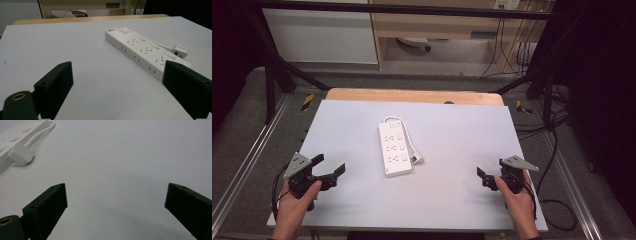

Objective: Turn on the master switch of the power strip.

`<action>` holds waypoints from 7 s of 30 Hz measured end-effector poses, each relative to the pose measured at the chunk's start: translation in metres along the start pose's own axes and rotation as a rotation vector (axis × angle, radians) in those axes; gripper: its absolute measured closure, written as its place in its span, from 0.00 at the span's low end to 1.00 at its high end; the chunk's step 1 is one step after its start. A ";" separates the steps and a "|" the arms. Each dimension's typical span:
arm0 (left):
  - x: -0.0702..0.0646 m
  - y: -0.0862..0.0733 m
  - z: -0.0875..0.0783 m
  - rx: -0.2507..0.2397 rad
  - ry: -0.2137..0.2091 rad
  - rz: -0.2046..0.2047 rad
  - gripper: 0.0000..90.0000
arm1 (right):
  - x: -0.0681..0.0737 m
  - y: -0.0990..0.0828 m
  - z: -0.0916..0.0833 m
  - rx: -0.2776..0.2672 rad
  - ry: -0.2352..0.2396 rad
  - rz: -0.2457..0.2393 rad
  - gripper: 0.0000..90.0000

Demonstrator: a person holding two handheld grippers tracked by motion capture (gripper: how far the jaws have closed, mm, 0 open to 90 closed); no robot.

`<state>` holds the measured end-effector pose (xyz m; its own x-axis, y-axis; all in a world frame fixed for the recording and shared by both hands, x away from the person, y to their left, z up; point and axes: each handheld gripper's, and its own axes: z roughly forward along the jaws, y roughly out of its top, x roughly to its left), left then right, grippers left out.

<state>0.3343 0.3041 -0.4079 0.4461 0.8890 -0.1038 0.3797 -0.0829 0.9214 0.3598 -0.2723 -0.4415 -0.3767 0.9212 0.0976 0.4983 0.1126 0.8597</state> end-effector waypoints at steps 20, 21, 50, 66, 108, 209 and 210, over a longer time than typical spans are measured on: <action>-0.015 0.008 0.009 -0.051 -0.045 -0.011 0.09 | 0.008 0.001 0.000 -0.018 0.008 -0.020 0.04; -0.016 0.009 0.011 -0.048 -0.038 -0.007 0.09 | 0.008 0.001 -0.001 -0.023 0.010 -0.020 0.04; -0.050 0.075 0.108 0.005 -0.071 0.004 0.09 | 0.010 0.000 -0.004 -0.031 0.050 -0.004 0.04; -0.051 0.088 0.165 0.019 -0.014 0.000 0.10 | 0.015 0.001 -0.001 -0.018 0.071 -0.028 0.04; -0.050 0.098 0.233 0.147 0.085 0.030 0.12 | 0.014 0.000 -0.005 -0.021 0.079 -0.021 0.04; -0.045 0.072 0.258 0.263 0.018 0.060 1.00 | 0.012 0.000 -0.007 -0.019 0.082 -0.020 0.04; -0.045 0.072 0.258 0.263 0.019 0.059 1.00 | 0.012 0.000 -0.007 -0.019 0.082 -0.020 0.04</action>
<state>0.5507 0.1424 -0.4335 0.4598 0.8870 -0.0434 0.5518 -0.2471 0.7965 0.3498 -0.2637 -0.4364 -0.4490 0.8854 0.1204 0.4757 0.1228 0.8710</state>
